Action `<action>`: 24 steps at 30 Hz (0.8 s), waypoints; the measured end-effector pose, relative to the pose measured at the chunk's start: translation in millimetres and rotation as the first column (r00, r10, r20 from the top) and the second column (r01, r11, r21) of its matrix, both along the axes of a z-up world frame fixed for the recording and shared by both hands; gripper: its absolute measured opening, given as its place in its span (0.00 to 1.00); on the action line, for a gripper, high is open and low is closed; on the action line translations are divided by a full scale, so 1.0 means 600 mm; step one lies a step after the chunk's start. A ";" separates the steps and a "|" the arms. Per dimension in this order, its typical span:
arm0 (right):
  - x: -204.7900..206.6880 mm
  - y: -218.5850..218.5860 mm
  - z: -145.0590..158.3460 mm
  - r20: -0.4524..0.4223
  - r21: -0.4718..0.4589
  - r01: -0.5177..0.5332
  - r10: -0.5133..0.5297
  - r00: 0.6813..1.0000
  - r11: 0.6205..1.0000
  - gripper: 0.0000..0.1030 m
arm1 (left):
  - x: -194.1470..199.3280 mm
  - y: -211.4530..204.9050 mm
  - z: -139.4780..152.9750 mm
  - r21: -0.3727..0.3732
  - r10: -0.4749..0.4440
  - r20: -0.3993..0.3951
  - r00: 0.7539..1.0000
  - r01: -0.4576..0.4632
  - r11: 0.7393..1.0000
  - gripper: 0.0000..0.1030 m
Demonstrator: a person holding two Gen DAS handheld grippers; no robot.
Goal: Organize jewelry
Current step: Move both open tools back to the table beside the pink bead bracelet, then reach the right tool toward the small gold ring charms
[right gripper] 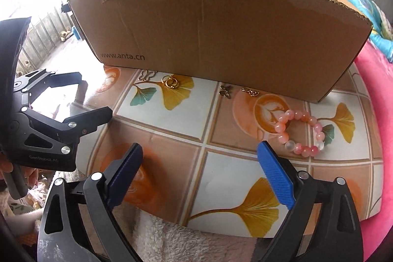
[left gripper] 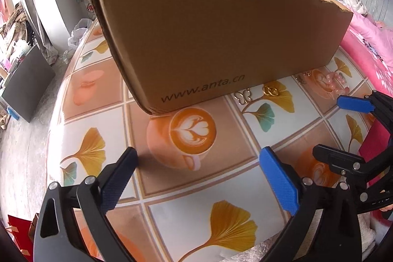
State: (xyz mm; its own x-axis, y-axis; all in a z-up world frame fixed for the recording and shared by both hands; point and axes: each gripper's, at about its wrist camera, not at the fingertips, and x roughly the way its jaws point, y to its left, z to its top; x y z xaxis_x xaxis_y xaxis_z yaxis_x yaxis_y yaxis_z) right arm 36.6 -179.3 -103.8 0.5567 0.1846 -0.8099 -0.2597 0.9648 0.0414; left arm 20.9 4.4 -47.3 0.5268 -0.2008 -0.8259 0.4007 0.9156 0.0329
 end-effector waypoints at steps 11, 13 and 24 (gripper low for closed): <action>0.007 -0.032 -0.022 -0.021 -0.020 -0.002 0.002 1.000 1.000 0.92 | 0.009 -0.005 0.000 0.018 -0.011 -0.032 0.999 0.012 1.000 0.96; 0.010 -0.038 -0.019 -0.027 -0.020 -0.004 0.004 1.000 1.000 0.92 | 0.010 -0.006 0.000 0.019 -0.012 -0.035 0.999 0.012 1.000 0.96; 0.016 -0.071 -0.008 -0.028 0.098 -0.017 0.020 0.999 0.995 0.92 | 0.015 0.001 -0.004 0.005 -0.021 -0.027 0.999 0.021 1.000 0.96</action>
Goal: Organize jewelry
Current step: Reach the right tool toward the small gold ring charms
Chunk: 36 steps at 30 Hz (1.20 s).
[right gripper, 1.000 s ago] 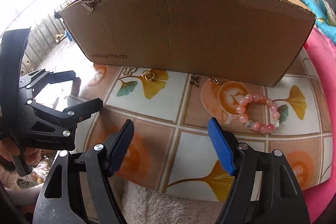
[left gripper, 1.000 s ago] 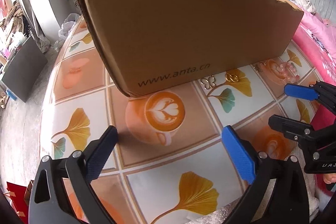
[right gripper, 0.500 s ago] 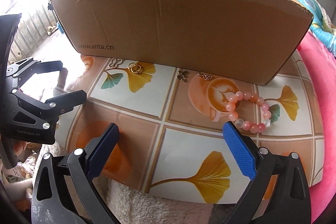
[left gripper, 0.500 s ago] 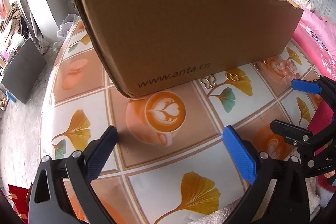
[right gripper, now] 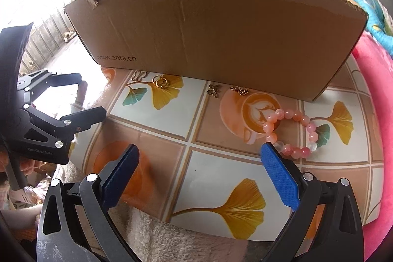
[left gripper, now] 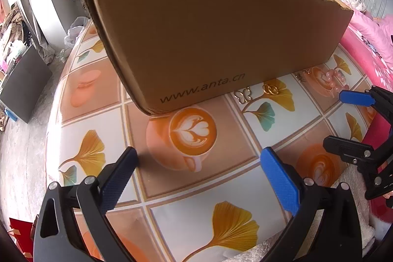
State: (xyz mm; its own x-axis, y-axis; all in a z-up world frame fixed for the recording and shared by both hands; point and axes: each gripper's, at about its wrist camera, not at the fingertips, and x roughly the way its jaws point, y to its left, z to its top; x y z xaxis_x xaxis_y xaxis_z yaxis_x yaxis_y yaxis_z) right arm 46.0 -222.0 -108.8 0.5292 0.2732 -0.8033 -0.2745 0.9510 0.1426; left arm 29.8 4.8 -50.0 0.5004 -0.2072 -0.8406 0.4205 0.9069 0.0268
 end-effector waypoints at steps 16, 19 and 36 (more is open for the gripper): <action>0.035 0.011 0.044 0.121 0.162 -0.116 0.097 0.988 0.980 0.54 | -0.005 0.013 -0.003 -0.074 -0.035 0.083 0.996 0.041 0.996 0.95; 0.041 0.031 0.036 0.116 0.129 -0.121 0.106 0.988 0.984 0.48 | -0.008 0.016 -0.004 -0.085 -0.047 0.097 0.994 0.055 0.995 0.95; 0.085 0.055 0.017 0.102 0.035 -0.206 0.202 0.974 0.978 0.19 | -0.028 0.004 0.000 -0.131 -0.119 0.155 0.981 0.140 0.981 0.63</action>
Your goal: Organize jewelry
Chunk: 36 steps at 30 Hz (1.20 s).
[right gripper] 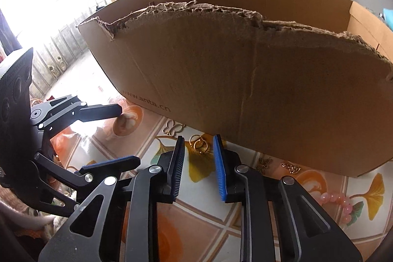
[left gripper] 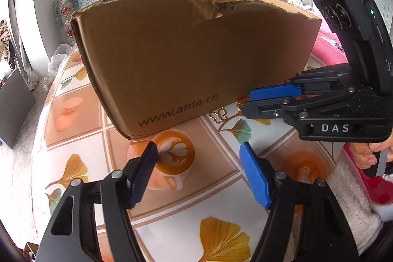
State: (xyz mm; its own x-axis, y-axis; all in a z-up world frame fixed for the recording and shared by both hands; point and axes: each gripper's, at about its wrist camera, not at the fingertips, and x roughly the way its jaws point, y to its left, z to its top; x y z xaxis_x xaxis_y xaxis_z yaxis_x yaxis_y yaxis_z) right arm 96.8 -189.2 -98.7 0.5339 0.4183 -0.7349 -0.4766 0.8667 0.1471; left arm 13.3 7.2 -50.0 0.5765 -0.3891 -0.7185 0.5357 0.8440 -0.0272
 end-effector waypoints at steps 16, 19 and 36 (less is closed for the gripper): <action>-0.011 -0.037 -0.006 -0.043 0.048 0.033 -0.031 0.999 0.998 0.01 | 0.006 -0.028 0.012 -0.041 -0.056 -0.019 0.998 0.056 0.998 0.30; -0.023 -0.050 -0.010 -0.054 0.065 0.049 -0.046 0.998 0.997 0.00 | 0.008 -0.049 0.016 -0.019 -0.081 0.001 0.997 0.081 0.996 0.25; -0.030 -0.122 -0.013 -0.081 0.155 0.091 -0.080 0.994 0.984 0.00 | 0.041 -0.114 0.009 0.101 -0.138 0.025 0.990 0.135 0.986 0.13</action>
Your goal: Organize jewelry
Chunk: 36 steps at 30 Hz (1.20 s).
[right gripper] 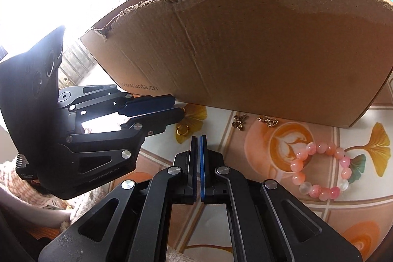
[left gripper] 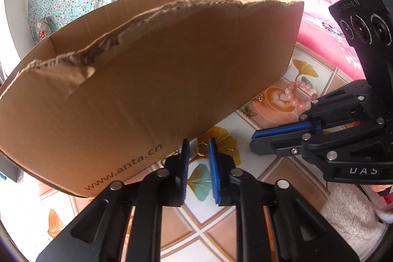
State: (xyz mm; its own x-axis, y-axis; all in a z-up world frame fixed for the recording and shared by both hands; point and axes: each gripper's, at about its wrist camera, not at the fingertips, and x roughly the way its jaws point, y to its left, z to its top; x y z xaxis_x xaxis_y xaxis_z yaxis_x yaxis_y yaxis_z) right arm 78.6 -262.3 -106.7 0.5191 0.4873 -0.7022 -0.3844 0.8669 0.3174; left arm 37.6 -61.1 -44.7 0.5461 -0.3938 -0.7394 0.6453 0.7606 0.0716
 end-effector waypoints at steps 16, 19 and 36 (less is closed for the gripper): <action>-0.012 -0.002 0.022 0.034 0.015 0.008 -0.009 0.999 1.000 0.04 | -0.008 0.001 0.001 0.006 0.002 -0.022 1.000 -0.002 1.000 0.00; -0.017 -0.002 0.027 0.040 0.014 0.007 -0.008 0.999 1.000 0.04 | -0.013 0.011 0.002 -0.005 0.021 -0.044 0.999 -0.022 1.000 0.00; -0.035 0.050 0.024 0.092 -0.053 -0.021 0.026 0.995 0.998 0.28 | -0.027 0.034 0.010 -0.046 0.058 -0.075 0.996 -0.061 0.997 0.00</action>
State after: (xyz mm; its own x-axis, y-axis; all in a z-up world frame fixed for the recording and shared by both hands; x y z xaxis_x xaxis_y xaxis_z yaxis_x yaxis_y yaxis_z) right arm 57.9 -232.2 -92.1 0.5721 0.4642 -0.6762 -0.4306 0.8717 0.2342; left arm 21.2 -40.8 -38.8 0.5147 -0.3981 -0.7593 0.6009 0.7992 -0.0117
